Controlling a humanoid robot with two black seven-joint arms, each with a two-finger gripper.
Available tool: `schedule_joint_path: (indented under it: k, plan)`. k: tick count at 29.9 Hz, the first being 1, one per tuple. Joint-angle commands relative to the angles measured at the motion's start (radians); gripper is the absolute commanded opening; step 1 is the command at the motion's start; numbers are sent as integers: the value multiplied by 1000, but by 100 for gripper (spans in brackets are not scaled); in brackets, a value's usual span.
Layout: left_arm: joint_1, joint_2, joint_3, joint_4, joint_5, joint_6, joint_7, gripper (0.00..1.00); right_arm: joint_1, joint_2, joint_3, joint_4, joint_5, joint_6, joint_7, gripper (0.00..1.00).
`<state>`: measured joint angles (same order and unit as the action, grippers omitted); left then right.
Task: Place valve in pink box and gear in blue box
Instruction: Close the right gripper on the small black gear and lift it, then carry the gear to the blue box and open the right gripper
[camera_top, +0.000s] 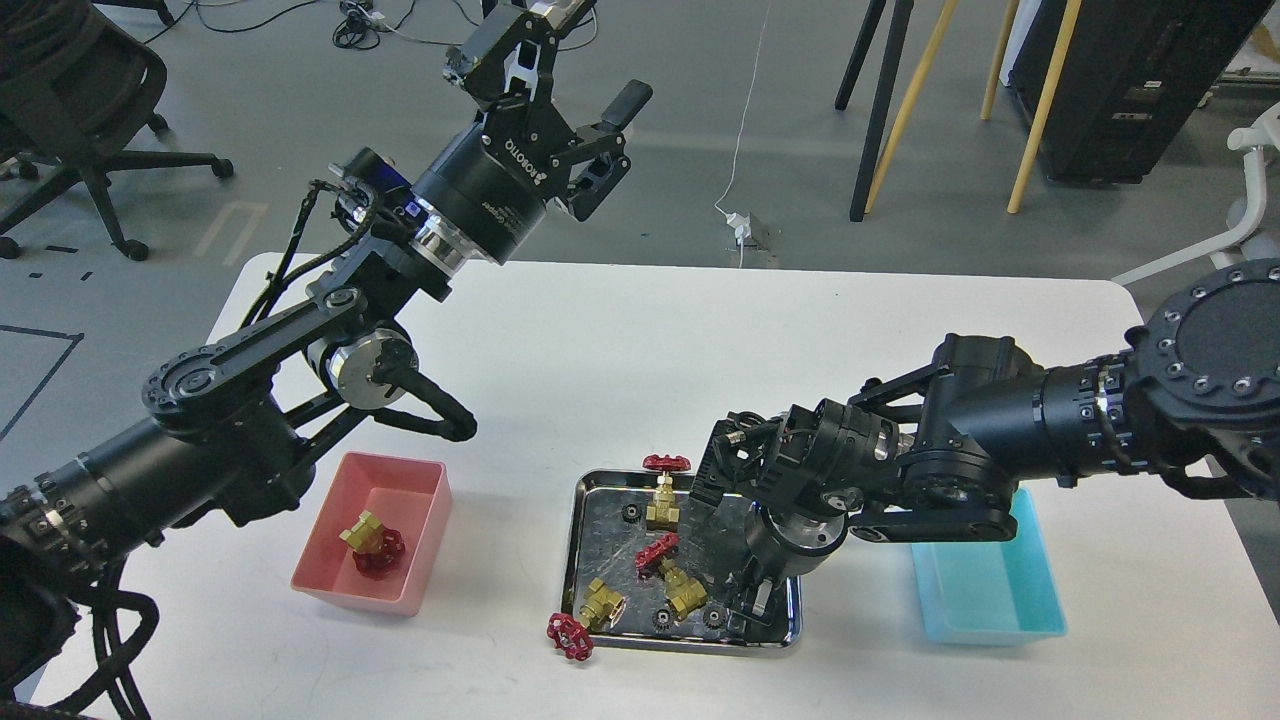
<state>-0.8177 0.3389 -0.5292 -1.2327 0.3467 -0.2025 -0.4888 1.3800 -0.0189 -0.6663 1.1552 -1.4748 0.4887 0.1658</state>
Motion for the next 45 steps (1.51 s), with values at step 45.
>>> schedule_joint_path:
  k: [45]
  plan:
    - [3,2,-2,1,0,-1,0,86,51,-19,11,6,18,0,5,13]
